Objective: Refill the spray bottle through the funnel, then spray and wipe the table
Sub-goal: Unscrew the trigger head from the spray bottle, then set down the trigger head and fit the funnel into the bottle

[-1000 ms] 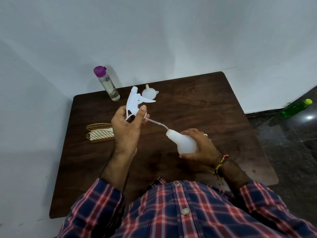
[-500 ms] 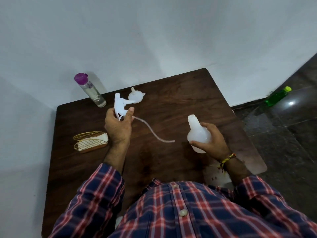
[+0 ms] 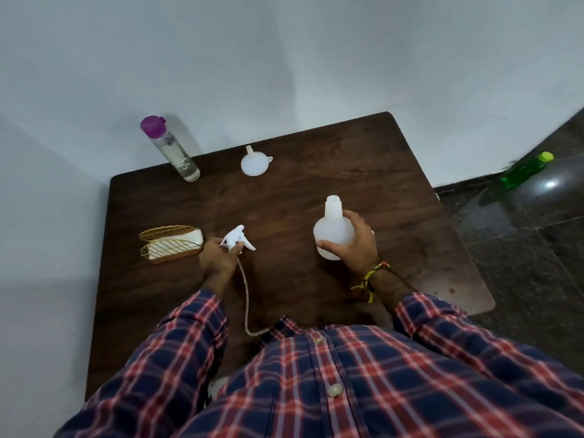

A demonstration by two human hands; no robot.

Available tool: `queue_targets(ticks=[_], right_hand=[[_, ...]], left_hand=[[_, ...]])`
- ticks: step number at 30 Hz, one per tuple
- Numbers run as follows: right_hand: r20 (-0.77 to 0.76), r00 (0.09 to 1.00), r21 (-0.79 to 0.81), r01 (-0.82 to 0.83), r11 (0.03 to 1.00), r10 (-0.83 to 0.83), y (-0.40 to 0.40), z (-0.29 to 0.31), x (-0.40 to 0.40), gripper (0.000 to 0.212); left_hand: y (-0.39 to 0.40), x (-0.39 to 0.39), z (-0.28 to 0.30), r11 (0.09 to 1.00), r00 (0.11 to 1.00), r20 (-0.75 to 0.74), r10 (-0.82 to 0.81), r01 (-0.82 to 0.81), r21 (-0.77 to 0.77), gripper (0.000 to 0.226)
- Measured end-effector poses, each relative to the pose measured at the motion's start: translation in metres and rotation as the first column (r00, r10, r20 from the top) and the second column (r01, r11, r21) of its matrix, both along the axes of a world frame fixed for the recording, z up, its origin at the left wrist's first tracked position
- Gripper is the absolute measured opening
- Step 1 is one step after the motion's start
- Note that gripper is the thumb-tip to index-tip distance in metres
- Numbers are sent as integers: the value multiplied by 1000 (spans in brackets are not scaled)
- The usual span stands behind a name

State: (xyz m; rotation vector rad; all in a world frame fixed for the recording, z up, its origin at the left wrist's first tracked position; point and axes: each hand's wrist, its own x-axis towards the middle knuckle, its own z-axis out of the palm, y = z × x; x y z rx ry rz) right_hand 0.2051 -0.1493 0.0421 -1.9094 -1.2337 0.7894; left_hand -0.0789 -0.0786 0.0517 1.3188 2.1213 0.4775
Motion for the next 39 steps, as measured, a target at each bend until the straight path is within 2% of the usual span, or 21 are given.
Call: queue_targets(ticks=[2,5,11,17,19,22,26,28,31,34,36,39], right_hand=[[26,999,-1,-34,999,34,5,-3,-7,88],[53,996,-26,-69,997,70,10,-6,-15,90],[74,995,-66,-69,995,74,11,-8,-24,102],[70,998,-158,6,987,5,-3,-6,-33,110],[111,990,-169,103,980,-85,-11,-5,-38,98],[141,970,-230,225,947,-196,-25,-6,-47,73],[83,987,-450,157,879,-134,-38,-10,-67,39],[65,995,-504,98,858,-76,-39,-7,-79,26],[29,999,-506,-18,862,38,-31,6,-101,26],[26,989,-444,-119,888,146,-13,16,-126,15],[74,981,-369,-142,918,181,4,21,-140,17],[106,972,-282,-175,943,212,39,25,-159,21]], left_hand=[[-3,-4,-3,1000,1000,4,27,-27,-9,47],[-10,-6,-6,998,999,10,43,-42,-56,65],[-38,-1,-15,996,997,-78,-20,14,-85,75],[-49,-22,-22,988,987,-159,32,-55,-143,58],[-45,-36,-26,982,979,-199,33,-68,-174,55],[-40,-53,-34,952,978,-207,26,-88,-294,67],[-42,-61,-41,904,978,-200,-67,-25,-426,87],[-39,-67,-38,887,971,-201,-133,26,-462,98],[-30,-80,-24,838,936,-211,-281,132,-530,114],[-26,-88,-11,804,917,-194,-348,186,-564,105],[-25,-88,-7,791,907,-193,-373,203,-577,97],[-23,-92,-9,787,907,-189,-376,205,-582,103]])
